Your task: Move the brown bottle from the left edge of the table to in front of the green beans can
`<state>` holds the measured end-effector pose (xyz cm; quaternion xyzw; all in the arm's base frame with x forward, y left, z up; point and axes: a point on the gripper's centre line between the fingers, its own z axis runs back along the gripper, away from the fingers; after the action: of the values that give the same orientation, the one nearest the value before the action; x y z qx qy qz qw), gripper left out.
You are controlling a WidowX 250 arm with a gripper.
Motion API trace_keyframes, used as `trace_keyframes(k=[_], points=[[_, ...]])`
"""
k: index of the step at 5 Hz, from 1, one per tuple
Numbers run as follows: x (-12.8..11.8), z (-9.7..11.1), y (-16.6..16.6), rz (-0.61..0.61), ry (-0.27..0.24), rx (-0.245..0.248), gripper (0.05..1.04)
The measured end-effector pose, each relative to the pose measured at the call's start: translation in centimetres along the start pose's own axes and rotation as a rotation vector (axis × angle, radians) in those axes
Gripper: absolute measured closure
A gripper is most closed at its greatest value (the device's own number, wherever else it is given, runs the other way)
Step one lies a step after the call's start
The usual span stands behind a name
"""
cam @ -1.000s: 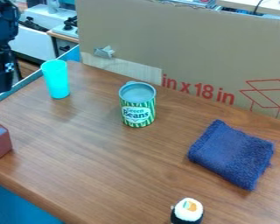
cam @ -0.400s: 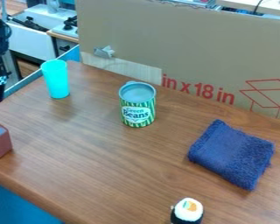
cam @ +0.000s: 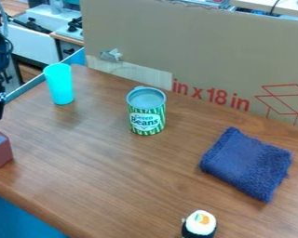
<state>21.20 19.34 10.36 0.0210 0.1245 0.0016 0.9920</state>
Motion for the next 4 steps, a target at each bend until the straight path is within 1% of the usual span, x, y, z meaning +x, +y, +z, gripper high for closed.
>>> trace_keyframes(k=[1,2,3,4], points=[[0.04,-0.21,0.14,0.015,-0.006,0.014,0.083],[-0.06,-0.69,-0.03,0.026,-0.002,0.012,0.137],[-0.25,0.00,0.04,0.040,-0.042,0.006,0.397],[-0.64,0.04,0.40,0.069,-0.039,0.010,0.688]])
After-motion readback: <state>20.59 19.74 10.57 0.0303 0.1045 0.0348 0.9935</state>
